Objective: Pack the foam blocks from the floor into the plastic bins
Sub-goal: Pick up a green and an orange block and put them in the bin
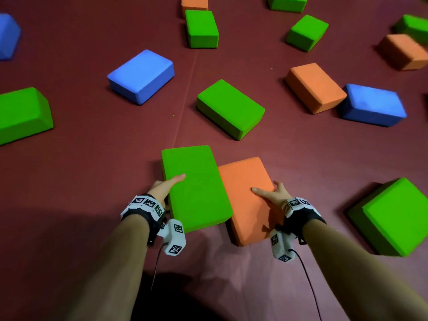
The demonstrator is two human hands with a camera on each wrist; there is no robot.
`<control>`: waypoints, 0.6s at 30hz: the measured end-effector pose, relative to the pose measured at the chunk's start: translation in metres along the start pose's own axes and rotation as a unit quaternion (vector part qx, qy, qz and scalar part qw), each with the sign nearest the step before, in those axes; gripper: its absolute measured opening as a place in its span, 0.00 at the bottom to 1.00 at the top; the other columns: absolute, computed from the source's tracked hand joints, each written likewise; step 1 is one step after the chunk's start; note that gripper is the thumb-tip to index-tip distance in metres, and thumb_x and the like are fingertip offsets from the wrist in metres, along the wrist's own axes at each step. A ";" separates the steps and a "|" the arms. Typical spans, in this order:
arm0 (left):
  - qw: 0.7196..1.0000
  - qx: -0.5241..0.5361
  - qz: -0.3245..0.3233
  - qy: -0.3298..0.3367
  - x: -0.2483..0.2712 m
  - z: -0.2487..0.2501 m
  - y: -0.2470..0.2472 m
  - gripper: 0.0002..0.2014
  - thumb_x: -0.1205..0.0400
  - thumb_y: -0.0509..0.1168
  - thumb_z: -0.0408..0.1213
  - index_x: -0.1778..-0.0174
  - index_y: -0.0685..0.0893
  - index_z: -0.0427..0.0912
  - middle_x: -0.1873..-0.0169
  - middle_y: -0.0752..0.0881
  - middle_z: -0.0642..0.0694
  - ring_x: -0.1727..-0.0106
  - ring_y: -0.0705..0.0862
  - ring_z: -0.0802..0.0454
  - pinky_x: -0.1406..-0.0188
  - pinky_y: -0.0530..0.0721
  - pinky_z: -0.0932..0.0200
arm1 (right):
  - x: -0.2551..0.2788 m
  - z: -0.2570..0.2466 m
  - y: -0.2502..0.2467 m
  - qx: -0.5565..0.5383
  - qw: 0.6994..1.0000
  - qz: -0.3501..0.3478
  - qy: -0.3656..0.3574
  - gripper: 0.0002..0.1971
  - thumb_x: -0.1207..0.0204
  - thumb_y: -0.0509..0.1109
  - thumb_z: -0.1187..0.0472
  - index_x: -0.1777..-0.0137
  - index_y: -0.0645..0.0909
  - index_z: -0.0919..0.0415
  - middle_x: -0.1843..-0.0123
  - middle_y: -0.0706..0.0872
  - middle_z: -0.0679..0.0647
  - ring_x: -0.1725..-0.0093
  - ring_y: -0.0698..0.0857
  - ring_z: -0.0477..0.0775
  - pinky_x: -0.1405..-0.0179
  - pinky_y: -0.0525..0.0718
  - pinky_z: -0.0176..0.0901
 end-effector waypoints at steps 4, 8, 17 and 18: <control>0.999 -0.012 0.032 0.007 0.037 0.025 -0.025 0.58 0.41 0.80 0.62 0.21 0.62 0.37 0.22 0.68 0.39 0.23 0.68 0.38 0.29 0.68 0.38 | 0.039 -0.027 0.001 0.038 0.999 -0.022 0.000 0.47 0.42 0.82 0.41 0.27 0.70 0.64 0.34 0.81 0.61 0.41 0.82 0.61 0.45 0.80 0.51; 0.996 0.009 0.089 0.025 0.103 0.069 -0.057 0.53 0.36 0.79 0.56 0.22 0.60 0.36 0.25 0.69 0.38 0.25 0.70 0.39 0.28 0.69 0.40 | 0.106 -0.093 -0.028 0.107 0.993 0.042 -0.013 0.50 0.47 0.82 0.36 0.28 0.68 0.61 0.32 0.75 0.60 0.36 0.78 0.63 0.42 0.81 0.54; 0.986 0.046 0.145 0.064 0.332 0.244 -0.142 0.45 0.34 0.81 0.46 0.27 0.63 0.38 0.35 0.77 0.42 0.37 0.79 0.43 0.31 0.76 0.46 | 0.322 -0.273 -0.165 0.130 0.988 0.072 -0.045 0.49 0.42 0.81 0.38 0.27 0.64 0.61 0.30 0.68 0.61 0.32 0.74 0.65 0.40 0.77 0.55; 0.986 0.042 0.141 0.073 0.361 0.270 -0.147 0.45 0.32 0.80 0.46 0.25 0.61 0.37 0.34 0.76 0.43 0.36 0.77 0.45 0.32 0.74 0.49 | 0.347 -0.297 -0.180 0.132 0.987 0.072 -0.051 0.49 0.42 0.81 0.38 0.27 0.63 0.61 0.29 0.68 0.61 0.32 0.73 0.65 0.40 0.77 0.55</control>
Point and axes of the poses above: each hand's wrist, its own x-axis away from the middle knuckle, its own y-axis out of the palm, z = x × y, the point moved 3 cm from there along -x, towards the middle knuckle
